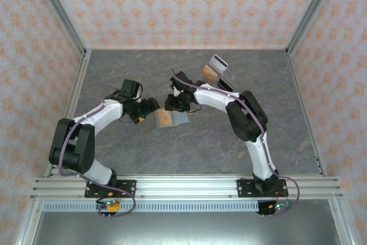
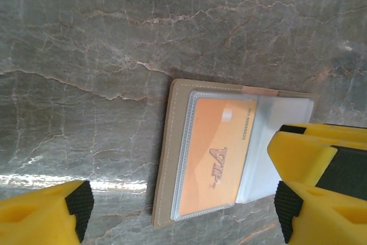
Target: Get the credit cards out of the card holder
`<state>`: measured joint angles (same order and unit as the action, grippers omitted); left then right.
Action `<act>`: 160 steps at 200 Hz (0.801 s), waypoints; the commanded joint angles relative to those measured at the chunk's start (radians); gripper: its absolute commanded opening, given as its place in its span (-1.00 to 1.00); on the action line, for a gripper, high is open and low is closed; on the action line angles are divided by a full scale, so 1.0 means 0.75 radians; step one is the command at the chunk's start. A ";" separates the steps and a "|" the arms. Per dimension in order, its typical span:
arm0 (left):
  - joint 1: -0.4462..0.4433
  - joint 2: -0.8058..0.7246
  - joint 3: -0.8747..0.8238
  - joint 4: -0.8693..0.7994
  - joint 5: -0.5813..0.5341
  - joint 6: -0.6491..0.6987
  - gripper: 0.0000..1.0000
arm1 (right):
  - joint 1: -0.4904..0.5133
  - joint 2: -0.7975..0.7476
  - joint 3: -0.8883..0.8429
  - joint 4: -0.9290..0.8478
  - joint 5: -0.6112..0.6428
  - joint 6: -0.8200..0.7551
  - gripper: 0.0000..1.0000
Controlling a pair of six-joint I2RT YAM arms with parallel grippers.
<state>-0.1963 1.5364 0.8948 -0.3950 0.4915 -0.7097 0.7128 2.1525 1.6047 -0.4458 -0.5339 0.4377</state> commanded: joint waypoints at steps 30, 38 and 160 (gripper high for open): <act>-0.055 0.067 0.040 0.063 0.034 -0.007 0.10 | 0.001 0.042 0.032 -0.051 0.034 0.015 -0.52; -0.063 0.079 0.045 0.072 0.036 -0.010 0.02 | 0.001 0.044 0.028 -0.050 0.035 0.017 -0.54; -0.092 0.207 0.083 0.099 0.044 0.017 -0.57 | 0.002 0.036 -0.015 -0.038 0.021 0.015 -0.61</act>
<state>-0.2604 1.6840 0.9310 -0.3389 0.5171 -0.7094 0.7128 2.1780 1.6047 -0.4587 -0.5312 0.4454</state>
